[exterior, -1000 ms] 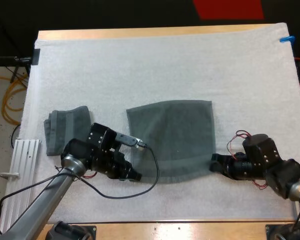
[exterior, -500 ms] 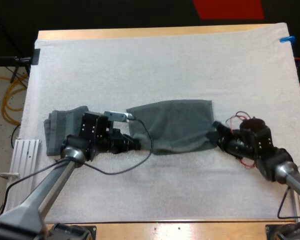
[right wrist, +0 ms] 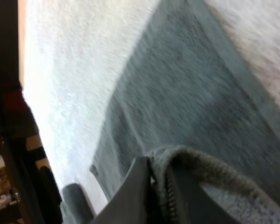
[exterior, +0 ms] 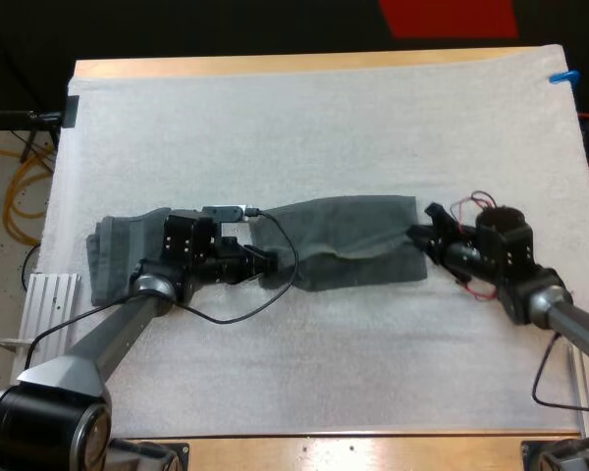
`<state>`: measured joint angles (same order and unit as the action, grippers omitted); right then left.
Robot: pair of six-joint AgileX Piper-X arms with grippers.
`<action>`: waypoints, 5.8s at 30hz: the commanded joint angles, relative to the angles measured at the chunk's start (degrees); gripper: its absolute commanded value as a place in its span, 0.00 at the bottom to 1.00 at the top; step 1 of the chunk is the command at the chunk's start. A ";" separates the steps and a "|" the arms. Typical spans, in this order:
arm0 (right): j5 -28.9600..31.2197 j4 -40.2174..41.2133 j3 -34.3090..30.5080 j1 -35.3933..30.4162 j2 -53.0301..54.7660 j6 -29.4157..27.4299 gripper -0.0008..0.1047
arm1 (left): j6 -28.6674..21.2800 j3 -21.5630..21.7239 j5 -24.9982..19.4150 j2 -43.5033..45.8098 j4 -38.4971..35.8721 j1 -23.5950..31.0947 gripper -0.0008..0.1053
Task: Pick towel from pile fold and stack
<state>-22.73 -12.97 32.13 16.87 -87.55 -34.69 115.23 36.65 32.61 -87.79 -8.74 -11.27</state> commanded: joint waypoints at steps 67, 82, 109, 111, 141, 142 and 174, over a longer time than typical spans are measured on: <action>17.35 58.20 17.38 -0.56 31.54 -49.21 0.72 | -13.02 13.06 -7.06 48.66 -44.06 -0.05 0.68; -8.98 46.96 18.36 -14.42 5.84 -49.11 0.72 | -11.29 13.06 -4.11 48.19 -43.63 -0.05 0.68; -18.95 35.50 23.76 -6.69 -17.69 -42.79 0.72 | -10.44 13.06 -4.11 48.19 -43.63 -0.05 0.68; -20.41 35.50 23.96 -5.50 -18.76 -42.18 0.72 | -10.44 13.06 -4.11 48.19 -43.63 -0.05 0.68; 11.17 54.64 29.59 -3.29 -5.96 -61.01 0.02 | -10.44 13.06 -1.97 48.19 -43.63 -0.05 0.68; 12.75 55.67 30.05 -3.29 -5.50 -61.95 0.02 | -10.44 13.06 -1.97 48.19 -43.63 -0.05 0.68; -8.11 44.67 36.71 9.99 -17.01 -41.04 0.02 | -10.44 13.06 -1.97 48.19 -43.63 -0.05 0.68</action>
<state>-29.37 32.90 68.38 26.88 -104.93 -75.82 104.41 49.46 30.23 -39.65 -52.67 -11.27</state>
